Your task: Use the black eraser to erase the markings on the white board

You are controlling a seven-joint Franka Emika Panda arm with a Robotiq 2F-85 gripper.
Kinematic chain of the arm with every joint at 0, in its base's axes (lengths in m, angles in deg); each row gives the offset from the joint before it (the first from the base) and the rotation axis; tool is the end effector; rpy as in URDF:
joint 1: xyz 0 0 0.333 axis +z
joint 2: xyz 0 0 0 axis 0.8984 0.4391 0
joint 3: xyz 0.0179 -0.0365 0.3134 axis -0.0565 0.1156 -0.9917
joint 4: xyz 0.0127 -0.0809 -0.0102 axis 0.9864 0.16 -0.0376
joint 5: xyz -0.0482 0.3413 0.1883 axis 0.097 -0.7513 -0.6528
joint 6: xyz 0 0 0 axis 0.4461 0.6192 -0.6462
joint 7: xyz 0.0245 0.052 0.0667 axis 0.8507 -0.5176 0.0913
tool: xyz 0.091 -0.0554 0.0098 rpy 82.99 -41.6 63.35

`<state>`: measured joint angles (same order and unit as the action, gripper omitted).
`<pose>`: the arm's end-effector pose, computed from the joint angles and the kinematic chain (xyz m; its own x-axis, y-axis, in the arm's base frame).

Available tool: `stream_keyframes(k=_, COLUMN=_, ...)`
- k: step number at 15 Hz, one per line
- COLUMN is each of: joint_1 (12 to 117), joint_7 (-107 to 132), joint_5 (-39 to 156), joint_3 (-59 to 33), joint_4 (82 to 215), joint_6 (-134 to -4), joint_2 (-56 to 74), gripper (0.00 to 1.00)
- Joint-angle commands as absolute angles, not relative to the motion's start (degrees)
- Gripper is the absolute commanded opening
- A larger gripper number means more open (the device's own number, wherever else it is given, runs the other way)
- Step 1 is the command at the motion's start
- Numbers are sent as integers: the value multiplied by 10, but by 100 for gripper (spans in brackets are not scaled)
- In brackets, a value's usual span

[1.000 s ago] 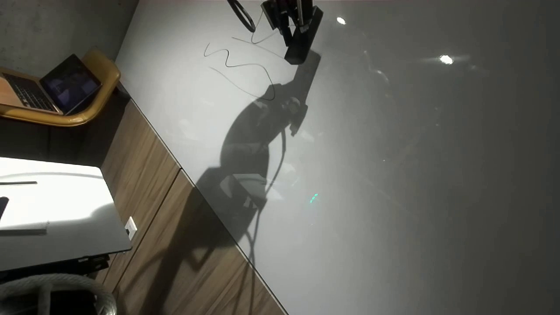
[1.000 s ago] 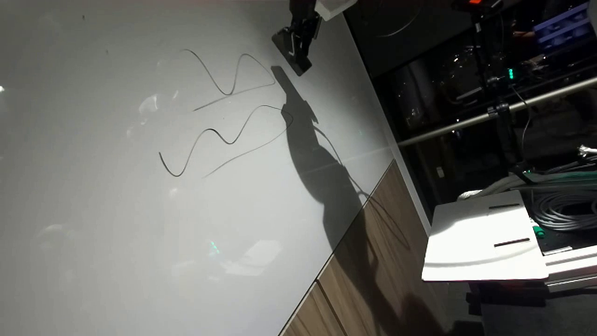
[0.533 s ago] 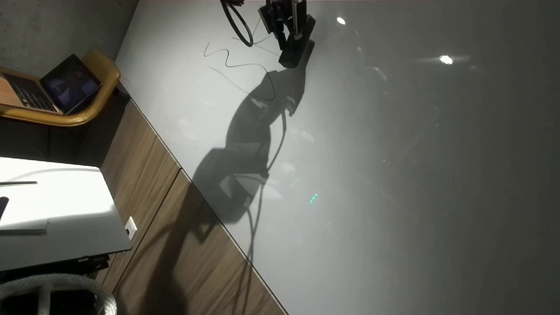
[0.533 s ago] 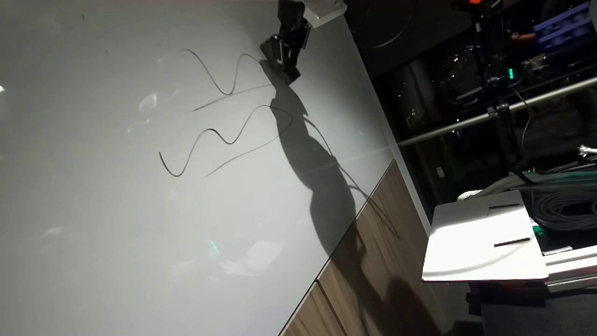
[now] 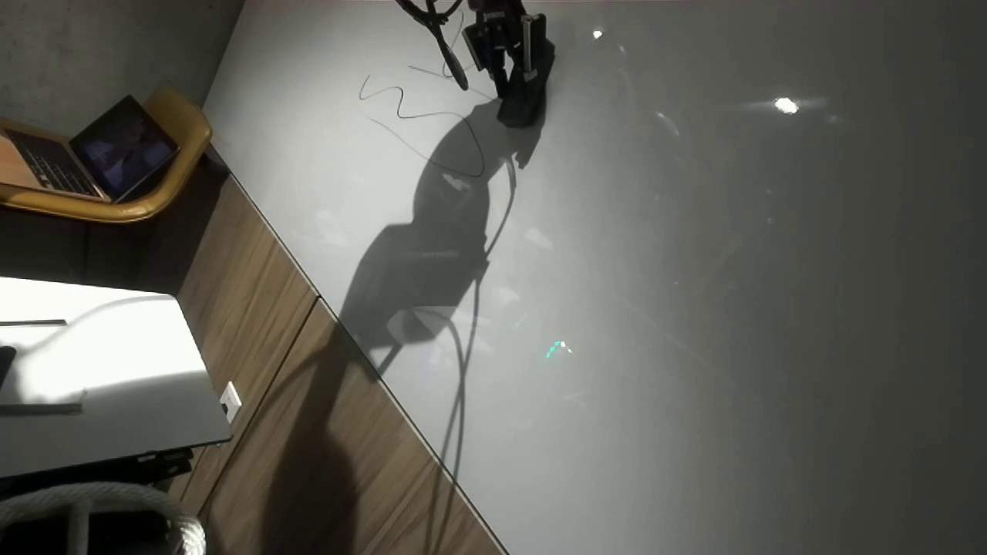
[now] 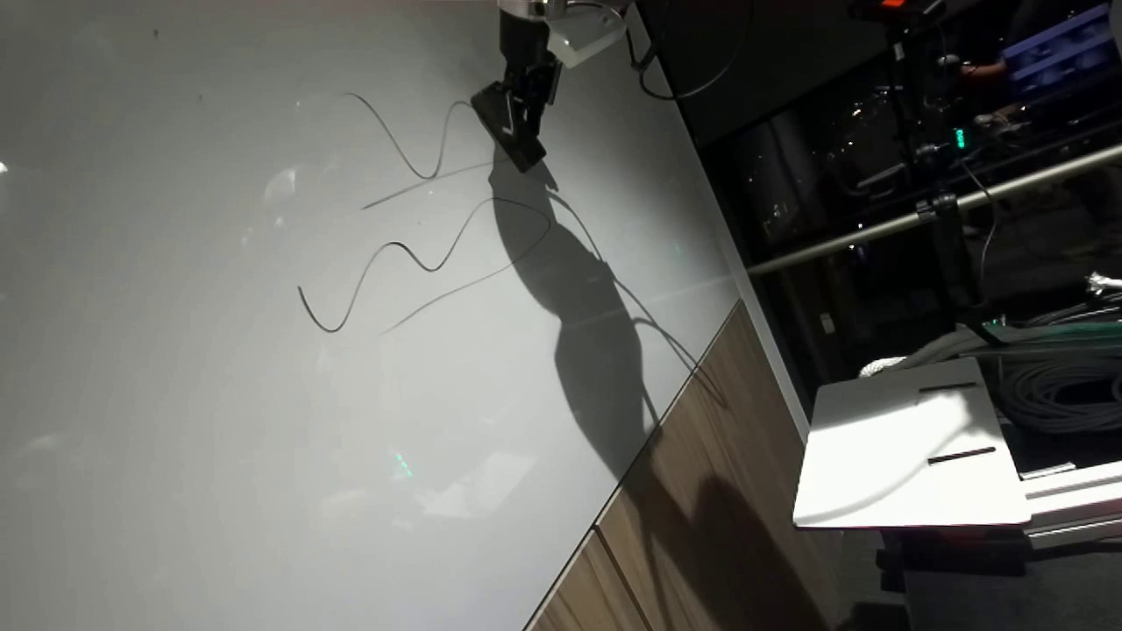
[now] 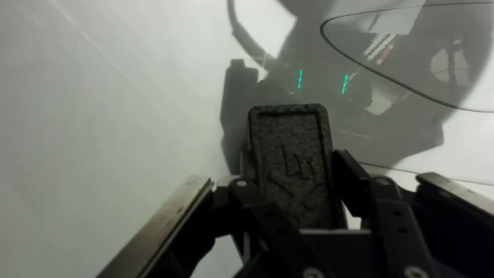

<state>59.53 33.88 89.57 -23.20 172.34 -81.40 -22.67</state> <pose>0.5265 0.0326 0.6547 0.6409 0.0935 0.7619 -0.1727 -0.9496 0.2617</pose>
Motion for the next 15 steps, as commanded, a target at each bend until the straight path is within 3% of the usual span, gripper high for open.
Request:
stream_keyframes(k=1, joint_1=612, joint_7=353, joint_5=885, joint_3=-273, joint_4=1674, joint_6=-822, joint_2=-185, gripper=28)
stream_keyframes(k=7, joint_1=647, joint_7=425, joint_5=920, joint_3=-357, joint_4=1610, joint_6=-797, joint_2=-105, gripper=28)
stream_keyframes(k=15, joint_1=721, joint_7=444, joint_5=970, joint_3=-353, joint_4=1527, joint_6=-700, joint_2=-45, gripper=28)
